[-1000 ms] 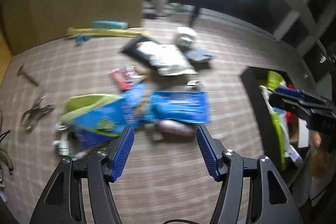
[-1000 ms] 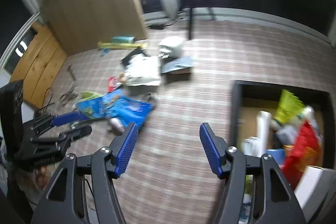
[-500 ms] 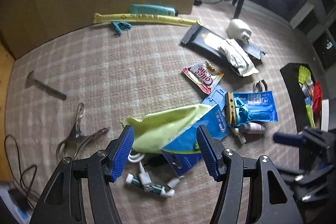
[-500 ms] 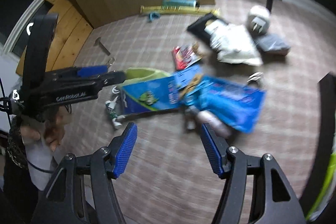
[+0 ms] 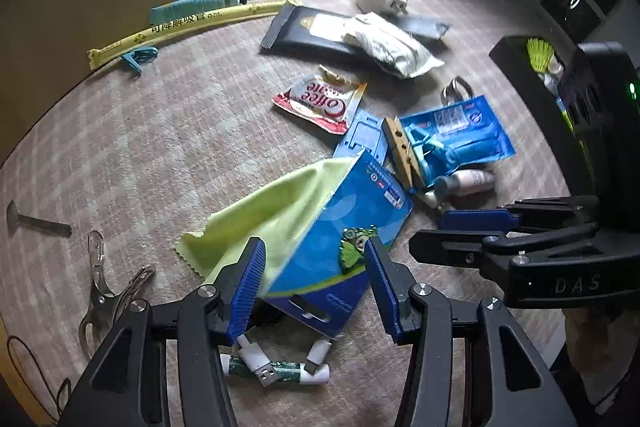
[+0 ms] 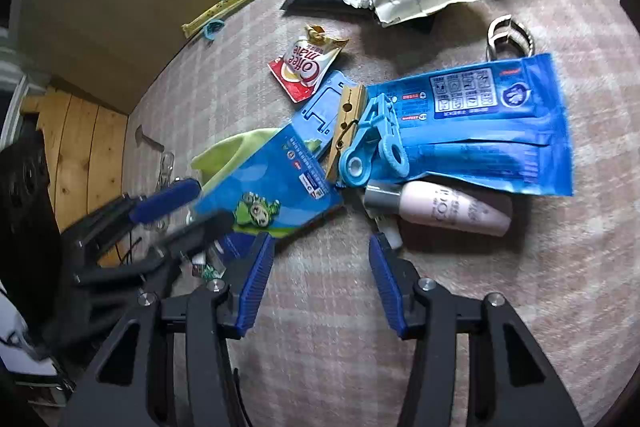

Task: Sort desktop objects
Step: 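Return the right tool to the table and grasp the blue card package, then carry the blue card package to the storage box and release it, then move both tools back over the blue wipes pack on the table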

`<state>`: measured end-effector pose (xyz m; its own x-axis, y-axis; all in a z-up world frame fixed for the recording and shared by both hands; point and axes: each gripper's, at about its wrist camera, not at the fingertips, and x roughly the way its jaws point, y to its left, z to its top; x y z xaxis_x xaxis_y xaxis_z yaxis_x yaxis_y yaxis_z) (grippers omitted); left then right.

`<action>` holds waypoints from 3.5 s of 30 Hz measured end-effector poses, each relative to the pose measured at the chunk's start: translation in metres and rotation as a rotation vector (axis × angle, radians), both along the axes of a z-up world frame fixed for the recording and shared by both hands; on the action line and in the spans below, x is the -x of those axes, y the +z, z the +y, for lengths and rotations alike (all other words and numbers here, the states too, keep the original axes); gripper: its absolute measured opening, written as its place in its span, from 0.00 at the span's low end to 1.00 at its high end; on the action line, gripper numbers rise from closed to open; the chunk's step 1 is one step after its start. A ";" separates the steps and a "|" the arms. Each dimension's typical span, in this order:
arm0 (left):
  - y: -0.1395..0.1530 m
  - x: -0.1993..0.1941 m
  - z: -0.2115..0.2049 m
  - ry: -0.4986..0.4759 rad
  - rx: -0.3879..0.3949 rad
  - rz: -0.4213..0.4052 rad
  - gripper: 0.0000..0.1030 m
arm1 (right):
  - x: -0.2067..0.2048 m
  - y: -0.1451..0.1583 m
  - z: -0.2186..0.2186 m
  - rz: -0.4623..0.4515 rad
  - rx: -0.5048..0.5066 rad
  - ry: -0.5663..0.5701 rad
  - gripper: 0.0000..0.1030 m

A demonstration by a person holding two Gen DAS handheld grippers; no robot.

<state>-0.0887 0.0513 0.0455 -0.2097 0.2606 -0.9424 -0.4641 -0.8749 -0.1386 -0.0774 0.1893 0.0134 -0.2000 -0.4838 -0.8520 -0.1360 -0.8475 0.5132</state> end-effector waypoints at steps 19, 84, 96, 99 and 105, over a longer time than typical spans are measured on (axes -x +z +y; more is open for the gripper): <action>-0.020 -0.043 0.009 0.018 -0.112 -0.072 0.41 | 0.002 -0.004 -0.024 -0.011 -0.013 0.050 0.41; 0.085 -0.019 0.364 -0.023 -0.204 0.119 0.49 | -0.030 0.132 0.357 0.306 -0.205 -0.153 0.46; 0.075 -0.013 0.255 0.151 -0.140 0.119 0.49 | -0.026 0.117 0.292 0.297 -0.215 -0.025 0.49; 0.068 -0.010 0.213 0.211 -0.113 0.107 0.49 | -0.021 0.112 0.270 0.285 -0.198 0.008 0.49; 0.058 -0.004 0.129 0.335 -0.058 0.092 0.48 | -0.008 0.096 0.214 0.246 -0.145 0.082 0.50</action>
<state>-0.0852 0.1808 0.1035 -0.3755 0.2152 -0.9015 -0.1651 -0.9727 -0.1634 -0.0694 0.4037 0.1090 -0.3741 -0.3842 -0.8441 0.0498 -0.9172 0.3953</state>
